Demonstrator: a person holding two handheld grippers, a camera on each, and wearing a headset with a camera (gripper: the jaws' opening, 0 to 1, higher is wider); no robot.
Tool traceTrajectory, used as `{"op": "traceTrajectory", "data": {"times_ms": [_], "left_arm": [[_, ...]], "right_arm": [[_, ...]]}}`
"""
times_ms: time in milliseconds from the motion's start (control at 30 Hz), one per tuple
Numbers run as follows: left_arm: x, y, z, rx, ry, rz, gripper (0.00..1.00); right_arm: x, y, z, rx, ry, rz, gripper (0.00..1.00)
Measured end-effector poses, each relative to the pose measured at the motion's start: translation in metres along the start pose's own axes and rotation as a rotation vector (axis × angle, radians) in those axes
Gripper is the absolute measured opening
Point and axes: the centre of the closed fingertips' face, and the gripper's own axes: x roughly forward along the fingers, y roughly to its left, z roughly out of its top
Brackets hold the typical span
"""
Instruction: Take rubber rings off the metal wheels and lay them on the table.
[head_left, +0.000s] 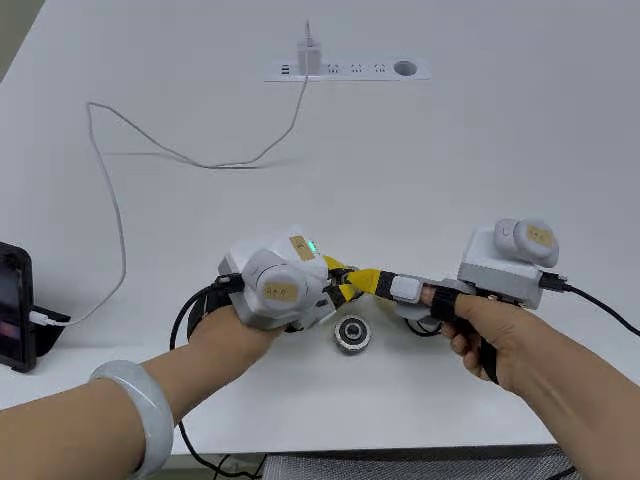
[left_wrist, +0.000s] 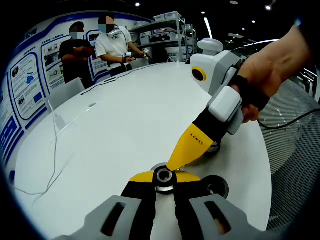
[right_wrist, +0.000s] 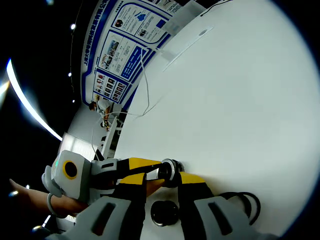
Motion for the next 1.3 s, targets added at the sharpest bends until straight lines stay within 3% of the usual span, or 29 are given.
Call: {"op": "traceTrajectory", "data": {"times_ms": [233, 567, 1300], "left_arm": [[0.0, 0.0, 0.0, 0.0, -0.001, -0.001, 0.13], [0.0, 0.0, 0.0, -0.001, -0.001, 0.0, 0.12], [0.0, 0.0, 0.0, 0.001, 0.0, -0.005, 0.12]], "right_arm": [[0.001, -0.003, 0.001, -0.028, 0.017, -0.022, 0.2], [0.003, -0.015, 0.001, -0.101, 0.064, -0.103, 0.05], [0.01, -0.025, 0.009, -0.118, 0.051, -0.118, 0.01]]}}
